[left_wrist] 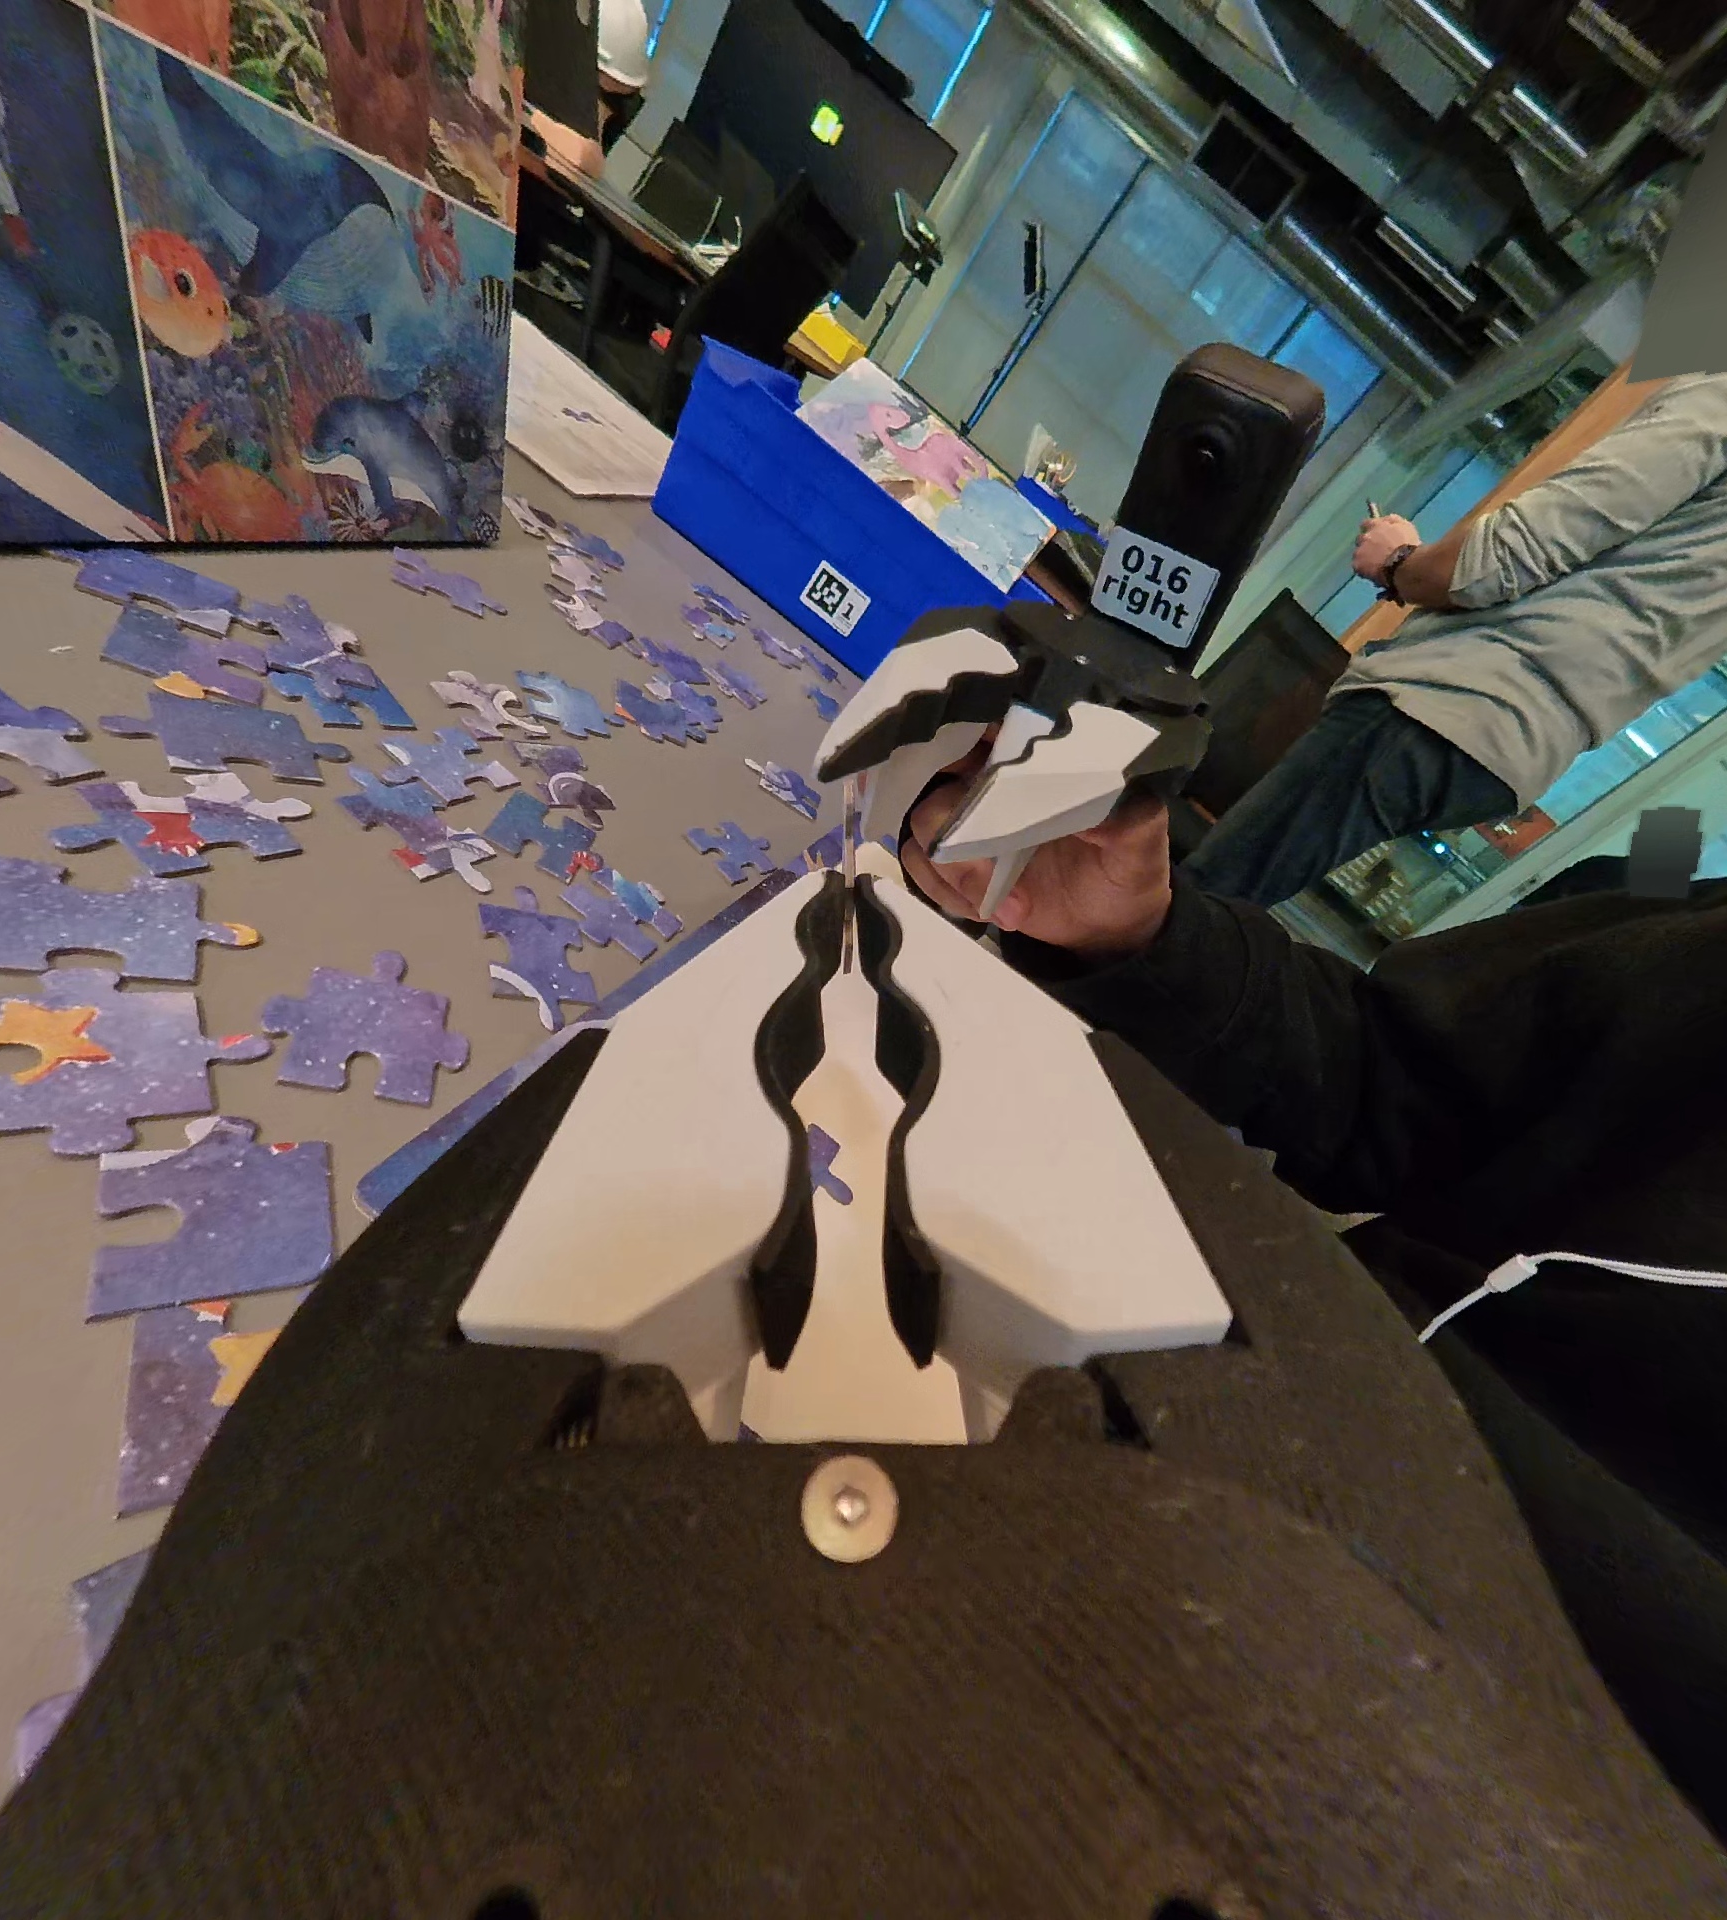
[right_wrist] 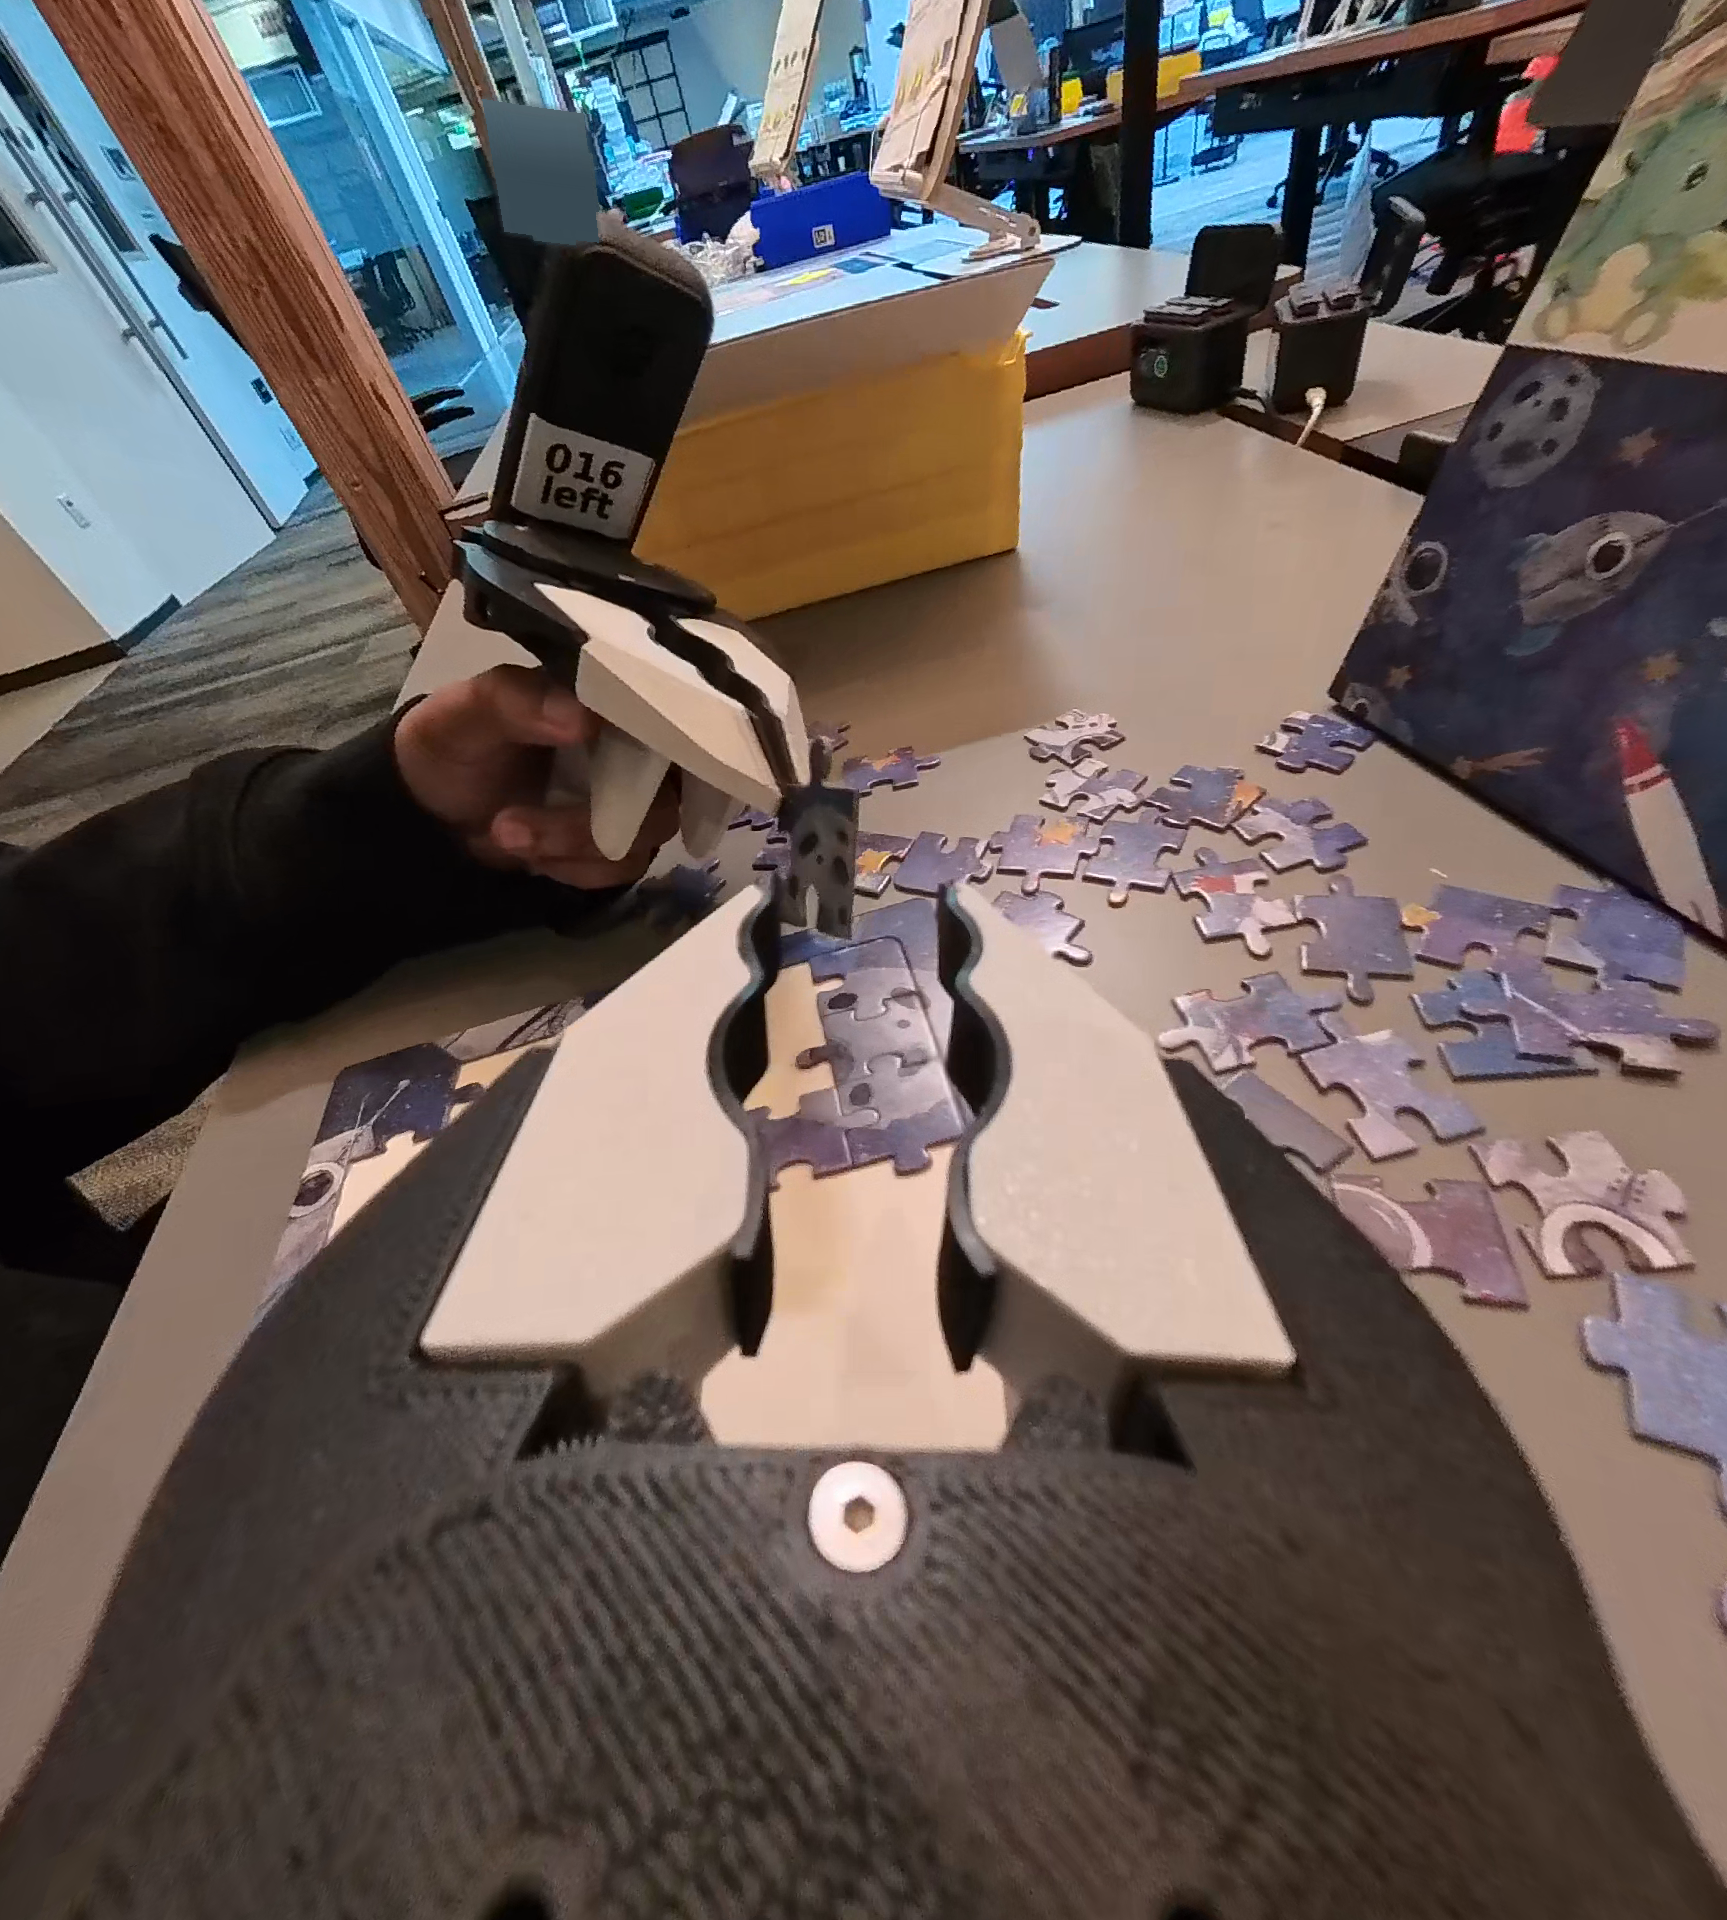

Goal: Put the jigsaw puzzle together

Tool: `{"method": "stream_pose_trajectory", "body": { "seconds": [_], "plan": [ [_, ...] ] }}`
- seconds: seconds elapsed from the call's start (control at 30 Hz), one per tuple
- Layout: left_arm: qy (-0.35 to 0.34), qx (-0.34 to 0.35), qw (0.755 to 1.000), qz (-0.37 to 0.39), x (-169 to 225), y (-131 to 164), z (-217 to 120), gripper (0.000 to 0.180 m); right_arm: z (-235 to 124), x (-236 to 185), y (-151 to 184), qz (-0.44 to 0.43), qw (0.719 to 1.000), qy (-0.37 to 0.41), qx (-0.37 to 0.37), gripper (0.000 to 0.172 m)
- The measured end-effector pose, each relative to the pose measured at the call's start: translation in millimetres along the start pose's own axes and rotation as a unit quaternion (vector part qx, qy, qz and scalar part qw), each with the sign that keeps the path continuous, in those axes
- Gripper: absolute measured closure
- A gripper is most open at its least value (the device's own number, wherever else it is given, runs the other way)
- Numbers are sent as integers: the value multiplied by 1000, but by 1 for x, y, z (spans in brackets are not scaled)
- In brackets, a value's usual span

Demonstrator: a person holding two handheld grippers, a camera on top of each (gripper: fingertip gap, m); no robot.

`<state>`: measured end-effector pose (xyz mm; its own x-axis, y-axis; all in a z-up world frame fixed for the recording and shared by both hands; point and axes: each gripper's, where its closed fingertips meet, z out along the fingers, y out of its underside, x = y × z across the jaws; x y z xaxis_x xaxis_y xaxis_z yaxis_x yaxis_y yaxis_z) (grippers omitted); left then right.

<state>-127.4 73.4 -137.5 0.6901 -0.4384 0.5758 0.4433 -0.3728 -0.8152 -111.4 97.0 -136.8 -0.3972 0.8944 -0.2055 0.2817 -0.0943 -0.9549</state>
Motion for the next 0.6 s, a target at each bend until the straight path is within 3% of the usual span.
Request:
{"method": "stream_pose_trajectory", "body": {
  "seconds": [0.6],
  "plan": [
    [9, -22, 1000, 1, 4, 8, 5, 180, 5, -13, 3, 19, 999, -40, -2, 149]
  ]
}}
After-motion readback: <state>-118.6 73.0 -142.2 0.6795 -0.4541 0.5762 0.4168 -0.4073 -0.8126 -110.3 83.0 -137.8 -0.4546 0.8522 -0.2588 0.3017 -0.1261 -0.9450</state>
